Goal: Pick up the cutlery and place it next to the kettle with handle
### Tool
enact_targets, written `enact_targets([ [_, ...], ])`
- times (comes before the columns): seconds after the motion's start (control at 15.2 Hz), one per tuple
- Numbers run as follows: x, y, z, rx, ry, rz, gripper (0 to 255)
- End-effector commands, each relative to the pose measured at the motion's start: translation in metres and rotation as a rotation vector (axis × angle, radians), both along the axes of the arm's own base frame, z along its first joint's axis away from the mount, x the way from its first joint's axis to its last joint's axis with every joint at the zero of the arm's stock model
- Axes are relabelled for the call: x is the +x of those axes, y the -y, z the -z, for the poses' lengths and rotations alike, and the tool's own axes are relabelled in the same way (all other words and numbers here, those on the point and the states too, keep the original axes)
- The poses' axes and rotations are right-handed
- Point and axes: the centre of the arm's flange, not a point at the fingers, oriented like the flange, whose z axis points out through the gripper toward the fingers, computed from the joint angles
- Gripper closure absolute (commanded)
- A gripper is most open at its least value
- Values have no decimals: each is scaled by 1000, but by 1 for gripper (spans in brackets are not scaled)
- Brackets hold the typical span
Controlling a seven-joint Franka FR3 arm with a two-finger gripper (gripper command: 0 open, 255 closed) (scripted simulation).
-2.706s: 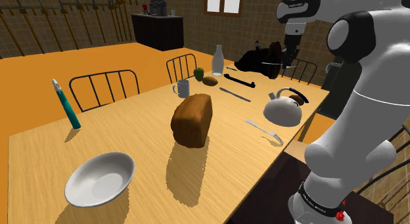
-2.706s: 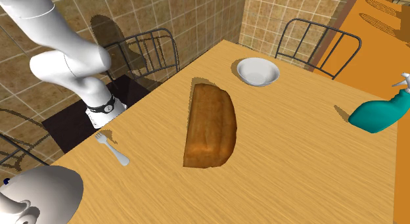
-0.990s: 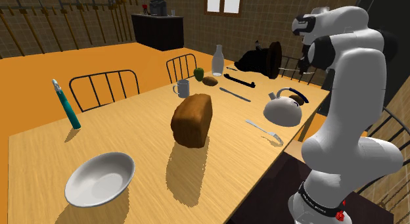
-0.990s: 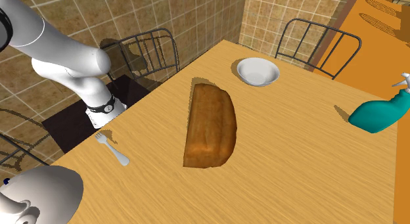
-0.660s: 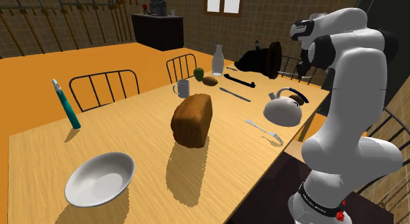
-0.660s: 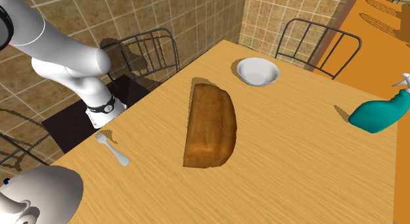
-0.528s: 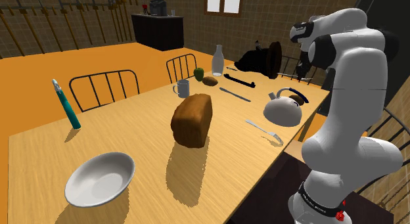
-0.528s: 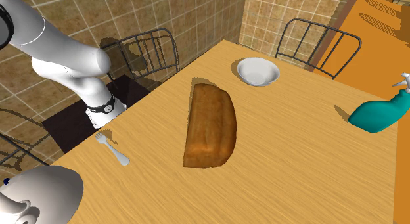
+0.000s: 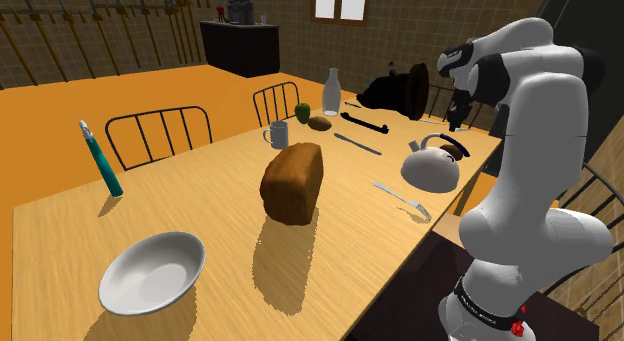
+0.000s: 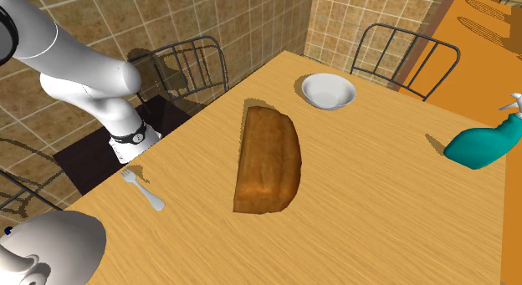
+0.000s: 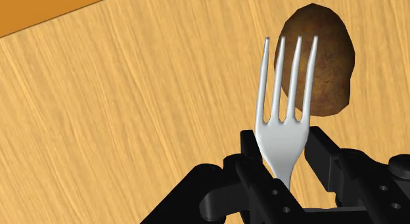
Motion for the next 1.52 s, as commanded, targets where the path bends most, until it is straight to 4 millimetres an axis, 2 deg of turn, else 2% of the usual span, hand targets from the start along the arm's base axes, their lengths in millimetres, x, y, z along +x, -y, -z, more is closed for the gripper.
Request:
enact_targets([
  [0.0, 0, 0, 10, 0, 0, 0, 255],
  [1.06, 0, 0, 97, 0, 0, 0, 255],
  [1.45, 0, 0, 97, 0, 0, 0, 255],
])
